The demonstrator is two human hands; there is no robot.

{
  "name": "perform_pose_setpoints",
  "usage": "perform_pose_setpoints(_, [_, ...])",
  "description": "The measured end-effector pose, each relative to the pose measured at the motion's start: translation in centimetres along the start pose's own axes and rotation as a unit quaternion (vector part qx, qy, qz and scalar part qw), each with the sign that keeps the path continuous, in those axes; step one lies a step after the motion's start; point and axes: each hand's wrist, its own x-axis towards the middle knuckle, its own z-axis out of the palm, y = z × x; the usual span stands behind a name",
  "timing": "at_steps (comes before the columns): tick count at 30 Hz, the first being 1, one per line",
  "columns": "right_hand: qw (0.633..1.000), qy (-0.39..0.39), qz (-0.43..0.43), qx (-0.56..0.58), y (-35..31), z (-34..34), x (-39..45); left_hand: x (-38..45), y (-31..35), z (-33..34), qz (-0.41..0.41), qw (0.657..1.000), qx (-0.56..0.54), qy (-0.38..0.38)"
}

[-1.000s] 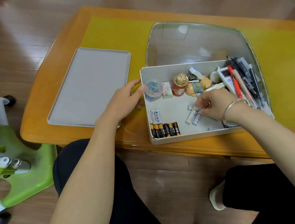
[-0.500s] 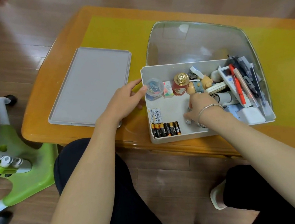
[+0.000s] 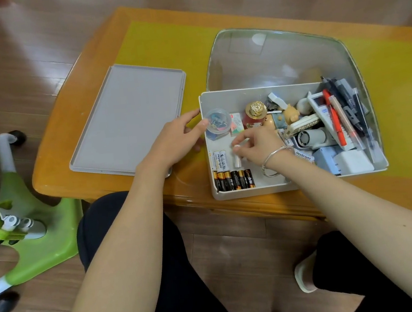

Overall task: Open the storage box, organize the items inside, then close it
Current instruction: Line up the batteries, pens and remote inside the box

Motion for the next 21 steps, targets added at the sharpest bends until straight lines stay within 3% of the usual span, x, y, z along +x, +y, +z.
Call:
perform_pose_setpoints(5, [0.998, -0.028, 0.000, -0.053, -0.3, 0.5, 0.5, 0.1, -0.1, 0.0, 0.003, 1.000, 0.000, -0.001])
perform_pose_setpoints(14, [0.996, -0.076, -0.006, -0.048, -1.0, -0.1, -0.2, 0.1, 0.0, 0.0, -0.004, 1.000, 0.003, -0.002])
perform_pose_setpoints(21, [0.995, -0.052, -0.038, -0.073, 0.5, -3.8, -0.9, 0.0, 0.1, 0.0, -0.004, 1.000, 0.005, -0.005])
